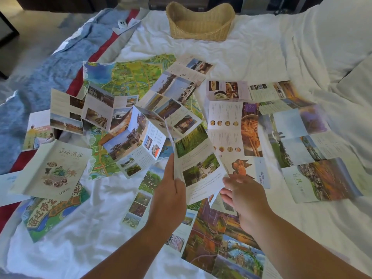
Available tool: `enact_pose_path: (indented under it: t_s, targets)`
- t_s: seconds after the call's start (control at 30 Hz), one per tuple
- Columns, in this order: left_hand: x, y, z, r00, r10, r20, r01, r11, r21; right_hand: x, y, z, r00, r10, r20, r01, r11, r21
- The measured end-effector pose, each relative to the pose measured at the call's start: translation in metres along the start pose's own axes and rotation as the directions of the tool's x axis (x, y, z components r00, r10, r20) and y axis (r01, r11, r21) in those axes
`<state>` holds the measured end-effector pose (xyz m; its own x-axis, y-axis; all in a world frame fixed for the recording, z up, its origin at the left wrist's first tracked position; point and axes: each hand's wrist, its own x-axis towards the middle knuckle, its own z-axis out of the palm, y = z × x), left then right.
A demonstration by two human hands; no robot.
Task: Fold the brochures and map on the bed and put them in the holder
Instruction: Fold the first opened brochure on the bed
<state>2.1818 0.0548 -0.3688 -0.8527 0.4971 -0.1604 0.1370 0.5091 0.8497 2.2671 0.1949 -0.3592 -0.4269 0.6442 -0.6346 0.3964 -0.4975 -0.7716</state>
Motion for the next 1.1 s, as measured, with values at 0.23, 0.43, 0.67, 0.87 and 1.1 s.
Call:
enact_pose_path:
  t_s: [0.23,0.43,0.67,0.87,1.1]
  targets:
    - [0.004,-0.002,0.009,0.997,-0.043,0.061,0.041,0.999,0.029,0.002,-0.001,0.005,1.0,0.017,-0.021,-0.016,0.998,0.053]
    - [0.005,-0.004,0.021,0.994,-0.034,0.108,0.03,0.999,0.038,0.0,-0.001,0.006,0.995,-0.096,0.027,0.097,0.995,-0.029]
    - [0.001,0.011,0.022,0.979,-0.025,0.204,0.032,0.999,-0.034,-0.008,-0.002,0.016,0.978,-0.129,0.164,0.143,0.987,-0.076]
    - [0.0,0.014,0.02,0.961,-0.036,0.273,0.079,0.986,-0.147,-0.011,-0.001,0.021,0.959,-0.152,0.238,0.182,0.977,-0.108]
    - [0.001,0.01,0.016,0.949,-0.017,0.315,0.082,0.977,-0.195,-0.008,-0.002,0.021,0.962,-0.083,0.26,0.108,0.991,-0.081]
